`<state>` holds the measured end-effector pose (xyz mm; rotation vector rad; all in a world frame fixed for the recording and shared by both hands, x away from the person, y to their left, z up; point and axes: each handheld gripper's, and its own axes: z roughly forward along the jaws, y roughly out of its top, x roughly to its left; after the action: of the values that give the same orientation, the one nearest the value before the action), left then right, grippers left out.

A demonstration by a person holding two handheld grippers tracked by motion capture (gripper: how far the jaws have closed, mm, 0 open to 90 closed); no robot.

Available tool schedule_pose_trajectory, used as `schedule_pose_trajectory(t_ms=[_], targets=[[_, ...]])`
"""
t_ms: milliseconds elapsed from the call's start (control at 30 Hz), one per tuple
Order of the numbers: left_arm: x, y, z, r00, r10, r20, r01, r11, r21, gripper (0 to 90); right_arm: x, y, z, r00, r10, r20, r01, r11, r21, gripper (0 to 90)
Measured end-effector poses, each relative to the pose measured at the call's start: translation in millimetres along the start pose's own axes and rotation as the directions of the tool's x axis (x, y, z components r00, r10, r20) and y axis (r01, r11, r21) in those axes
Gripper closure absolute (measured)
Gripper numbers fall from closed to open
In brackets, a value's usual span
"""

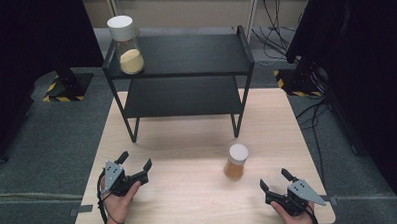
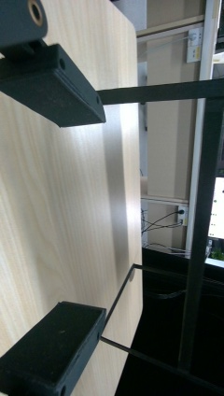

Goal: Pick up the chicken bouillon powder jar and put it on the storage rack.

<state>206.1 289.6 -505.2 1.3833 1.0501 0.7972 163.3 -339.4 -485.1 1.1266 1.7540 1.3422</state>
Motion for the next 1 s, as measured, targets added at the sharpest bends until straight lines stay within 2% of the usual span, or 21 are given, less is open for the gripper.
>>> schedule_pose_trajectory(t_ms=[300, 400, 667, 1000], targets=[[2.0, -9.4, 0.8, 0.9999, -0.012, 0.002, 0.012, 0.9995, 0.029, 6.2, 0.6, -0.1, -0.1, 1.0000, -0.002, 0.002, 0.002, 1.000, -0.001, 10.2], [1.5, -12.0, -1.0, 0.9999, -0.005, 0.011, 0.005, 0.9999, 0.016, 6.0, 0.5, -0.2, -0.2, 1.0000, -0.001, 0.002, 0.001, 1.000, -0.001, 10.2], [1.6, -11.9, -1.0, 0.9998, 0.001, 0.020, -0.001, 0.9999, 0.017, 5.9, 0.7, -0.2, -0.2, 1.0000, -0.002, 0.002, 0.002, 1.000, -0.001, 10.2], [3.5, -11.6, -1.1, 0.9996, -0.008, 0.026, 0.008, 0.9998, 0.019, 5.6, 1.2, 0.1, 0.1, 1.0000, -0.002, 0.006, 0.002, 1.000, 0.001, 10.2]])
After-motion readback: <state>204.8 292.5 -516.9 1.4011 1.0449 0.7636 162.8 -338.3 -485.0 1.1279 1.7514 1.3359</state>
